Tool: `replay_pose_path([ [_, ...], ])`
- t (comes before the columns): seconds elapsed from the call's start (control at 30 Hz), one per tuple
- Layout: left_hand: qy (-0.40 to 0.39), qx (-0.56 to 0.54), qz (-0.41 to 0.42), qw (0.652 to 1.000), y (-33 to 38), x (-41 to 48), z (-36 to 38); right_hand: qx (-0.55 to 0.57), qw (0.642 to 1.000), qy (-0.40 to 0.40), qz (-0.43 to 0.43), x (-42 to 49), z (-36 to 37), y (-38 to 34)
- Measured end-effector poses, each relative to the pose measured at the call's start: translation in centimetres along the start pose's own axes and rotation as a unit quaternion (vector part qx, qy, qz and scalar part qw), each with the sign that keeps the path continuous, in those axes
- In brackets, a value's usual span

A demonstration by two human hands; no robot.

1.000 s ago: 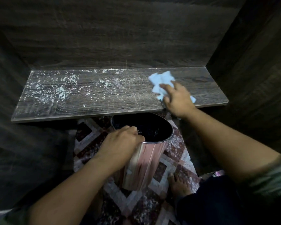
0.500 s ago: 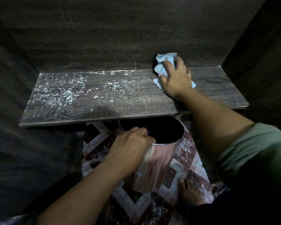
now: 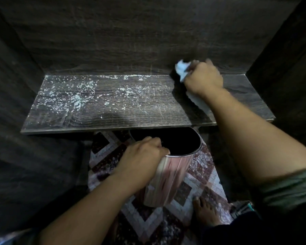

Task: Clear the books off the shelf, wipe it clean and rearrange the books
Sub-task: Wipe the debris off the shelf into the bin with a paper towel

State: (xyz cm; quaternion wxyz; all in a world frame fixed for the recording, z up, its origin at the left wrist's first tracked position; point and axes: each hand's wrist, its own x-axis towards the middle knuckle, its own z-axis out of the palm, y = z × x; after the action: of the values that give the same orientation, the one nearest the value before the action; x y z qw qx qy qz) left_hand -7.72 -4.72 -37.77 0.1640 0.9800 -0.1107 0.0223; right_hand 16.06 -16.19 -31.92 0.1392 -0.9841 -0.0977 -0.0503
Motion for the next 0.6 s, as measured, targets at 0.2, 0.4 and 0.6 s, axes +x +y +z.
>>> replay_pose_path([
  [0.2, 0.001, -0.007, 0.008, 1.0, -0.2, -0.1, 0.2, -0.013, 0.983, 0.001, -0.184, -0.5, 4.0, 0.5],
  [0.4, 0.006, -0.032, 0.005, 0.999, -0.3, 0.0, 0.2, -0.03, 0.985, -0.082, -0.146, 0.4, 3.4, -0.9],
  [0.6, 0.014, -0.036, 0.014, 0.999, -0.1, 0.2, 0.1, 0.266, 0.957, -0.112, 0.001, -0.8, -0.5, 2.0],
])
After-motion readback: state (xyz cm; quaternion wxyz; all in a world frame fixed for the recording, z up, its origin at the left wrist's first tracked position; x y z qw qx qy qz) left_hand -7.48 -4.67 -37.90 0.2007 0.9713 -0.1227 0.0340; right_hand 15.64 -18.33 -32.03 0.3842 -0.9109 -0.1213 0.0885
